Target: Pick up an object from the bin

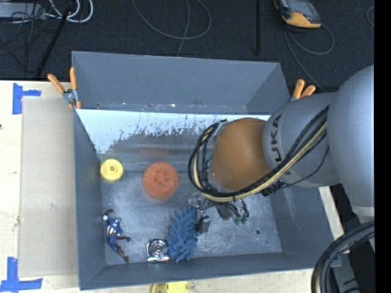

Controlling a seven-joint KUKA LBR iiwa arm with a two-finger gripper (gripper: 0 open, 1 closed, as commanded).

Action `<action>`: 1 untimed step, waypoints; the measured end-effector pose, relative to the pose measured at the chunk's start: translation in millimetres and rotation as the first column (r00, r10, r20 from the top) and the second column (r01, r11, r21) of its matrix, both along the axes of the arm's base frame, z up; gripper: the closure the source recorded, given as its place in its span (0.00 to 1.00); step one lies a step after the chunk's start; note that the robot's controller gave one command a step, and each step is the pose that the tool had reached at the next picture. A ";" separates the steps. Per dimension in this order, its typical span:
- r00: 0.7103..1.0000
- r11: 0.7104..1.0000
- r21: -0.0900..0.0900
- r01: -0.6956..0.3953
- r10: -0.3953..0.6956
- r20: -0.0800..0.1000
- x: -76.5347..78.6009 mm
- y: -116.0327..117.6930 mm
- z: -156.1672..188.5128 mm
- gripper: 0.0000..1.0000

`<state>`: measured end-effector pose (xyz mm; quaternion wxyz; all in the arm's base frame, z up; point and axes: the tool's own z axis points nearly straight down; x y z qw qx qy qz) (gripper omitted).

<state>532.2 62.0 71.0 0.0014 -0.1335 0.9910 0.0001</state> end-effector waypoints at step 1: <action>1.000 1.000 0.000 0.000 0.000 0.000 0.0 0.0 0.0 1.00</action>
Offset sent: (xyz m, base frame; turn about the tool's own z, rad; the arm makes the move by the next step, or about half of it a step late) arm -0.0235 -0.0249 -0.0010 0.0471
